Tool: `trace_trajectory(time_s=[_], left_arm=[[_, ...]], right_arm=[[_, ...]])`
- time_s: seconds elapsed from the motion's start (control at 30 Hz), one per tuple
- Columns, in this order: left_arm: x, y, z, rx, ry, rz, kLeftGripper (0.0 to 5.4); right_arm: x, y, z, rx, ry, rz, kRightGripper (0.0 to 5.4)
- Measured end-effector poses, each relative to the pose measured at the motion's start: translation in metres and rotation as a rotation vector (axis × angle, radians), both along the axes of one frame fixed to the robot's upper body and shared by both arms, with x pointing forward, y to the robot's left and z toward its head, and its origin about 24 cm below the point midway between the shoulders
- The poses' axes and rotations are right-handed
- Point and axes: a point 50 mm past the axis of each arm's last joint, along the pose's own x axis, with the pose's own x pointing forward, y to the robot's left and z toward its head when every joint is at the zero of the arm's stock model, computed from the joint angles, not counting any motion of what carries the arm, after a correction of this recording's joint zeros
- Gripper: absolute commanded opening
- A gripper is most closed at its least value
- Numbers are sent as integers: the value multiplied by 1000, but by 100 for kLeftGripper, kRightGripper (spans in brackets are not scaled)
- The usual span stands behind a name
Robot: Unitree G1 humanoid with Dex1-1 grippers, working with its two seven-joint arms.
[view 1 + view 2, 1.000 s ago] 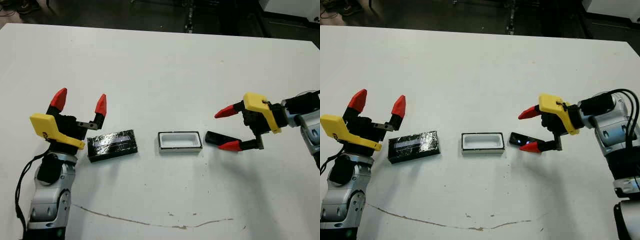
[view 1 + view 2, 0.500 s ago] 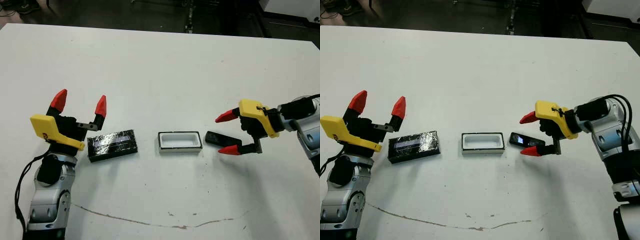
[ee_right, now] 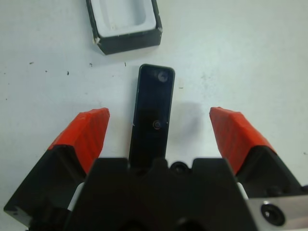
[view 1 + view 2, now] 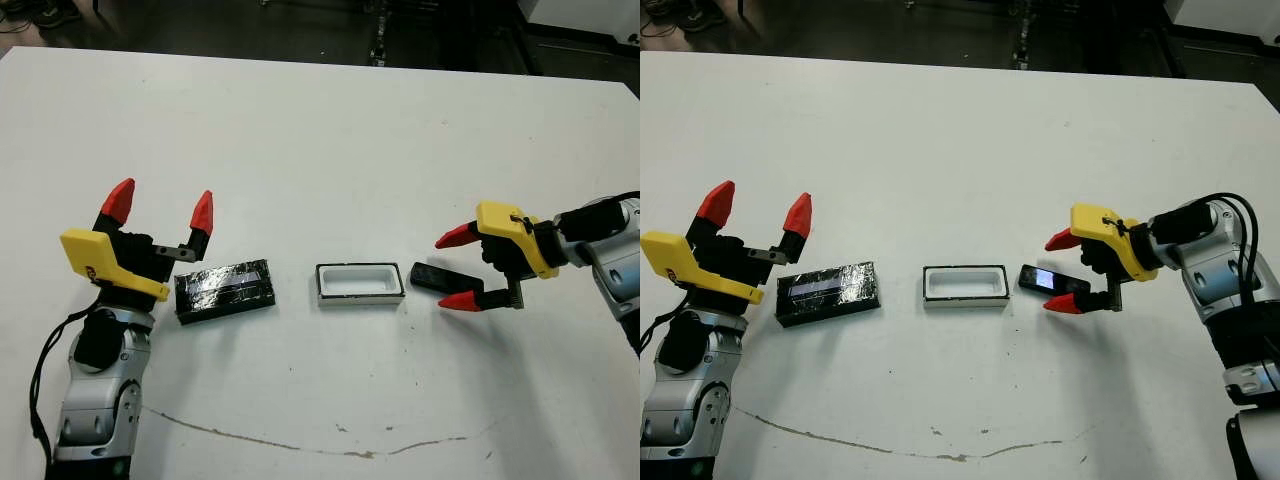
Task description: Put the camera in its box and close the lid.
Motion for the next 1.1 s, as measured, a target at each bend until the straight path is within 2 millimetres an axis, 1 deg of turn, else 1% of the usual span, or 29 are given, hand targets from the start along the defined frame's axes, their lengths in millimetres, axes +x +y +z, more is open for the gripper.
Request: trace_trajectory(time_s=[0.07,0.23,0.53,0.77,0.87,1.1], left_arm=[[0,0,0,-1,0,0,540],[0,0,0,1,0,0,540],[0,0,0,0,0,0,540],[0,-1,0,-3,1,3,540],[0,-1,-1,-5,1,3,540],[0,-1,-1,-6,1,7,540]], right_arm=[[0,0,-1,0,0,0,530],[-2,1,-5,9,12,-17,469],[-4,0,-8,29,29,-31,322],[-4,-1,-8,53,16,-47,209],[-3,0,-7,52,-2,-28,165],[-3,3,-4,39,-37,-1,165]])
